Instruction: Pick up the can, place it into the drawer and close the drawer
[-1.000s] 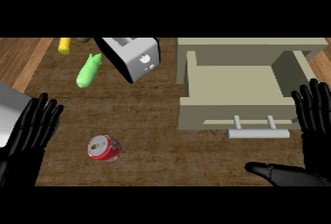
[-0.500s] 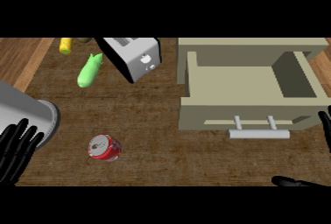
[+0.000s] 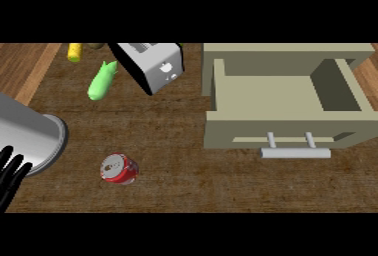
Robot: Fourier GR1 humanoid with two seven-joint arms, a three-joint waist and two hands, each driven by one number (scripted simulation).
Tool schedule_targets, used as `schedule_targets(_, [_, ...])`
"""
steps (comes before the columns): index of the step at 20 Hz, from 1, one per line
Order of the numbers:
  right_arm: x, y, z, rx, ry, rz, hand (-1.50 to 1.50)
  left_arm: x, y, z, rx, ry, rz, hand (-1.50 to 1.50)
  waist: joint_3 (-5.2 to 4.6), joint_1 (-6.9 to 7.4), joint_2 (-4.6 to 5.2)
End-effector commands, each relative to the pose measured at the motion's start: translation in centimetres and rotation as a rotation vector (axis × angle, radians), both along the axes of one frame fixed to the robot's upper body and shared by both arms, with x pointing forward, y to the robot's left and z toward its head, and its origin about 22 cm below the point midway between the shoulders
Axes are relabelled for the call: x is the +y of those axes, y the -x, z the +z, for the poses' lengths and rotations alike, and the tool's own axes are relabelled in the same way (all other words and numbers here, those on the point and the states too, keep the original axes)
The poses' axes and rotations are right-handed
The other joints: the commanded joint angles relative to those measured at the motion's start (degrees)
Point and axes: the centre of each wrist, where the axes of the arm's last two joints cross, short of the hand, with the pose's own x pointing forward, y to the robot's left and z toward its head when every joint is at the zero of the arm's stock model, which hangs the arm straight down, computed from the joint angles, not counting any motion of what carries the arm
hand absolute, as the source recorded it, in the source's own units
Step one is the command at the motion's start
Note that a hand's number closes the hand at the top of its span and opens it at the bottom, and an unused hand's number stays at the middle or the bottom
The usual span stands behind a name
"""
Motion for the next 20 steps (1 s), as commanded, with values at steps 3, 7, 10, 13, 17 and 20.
schedule_targets(3, [-1.6,2.1,0.3,0.004,-0.003,0.016,-1.5,0.6,0.7,0.4,0.01,0.172,-0.024,-1.5,-0.02,-0.13,-0.07])
schedule_targets(7, [-3.0,2.4,0.3,0.006,0.009,0.006,-1.5,0.2,0.9,0.1,0.036,0.235,-0.024,-1.5,-0.01,0.0,-0.04])
schedule_targets(10, [-3.4,3.0,0.5,-0.007,0.003,0.011,-1.5,0.3,-1.0,-1.1,0.046,0.285,-0.037,-1.5,-0.03,-0.25,0.01])
schedule_targets(13, [-5.2,2.3,1.0,-0.014,0.001,0.019,-1.5,-1.0,-2.2,0.5,0.077,0.295,-0.043,-1.5,0.0,-0.26,0.11])
schedule_targets(17, [-5.5,4.3,0.3,-0.012,-0.019,0.031,-1.5,-2.1,-3.3,-2.0,0.109,0.305,-0.031,-1.5,-0.01,-0.34,0.06])
schedule_targets(20, [-3.8,4.2,-0.3,-0.006,-0.012,0.025,-1.5,-2.9,-4.7,-1.8,0.103,0.305,-0.017,-1.5,-0.01,-0.32,0.1])
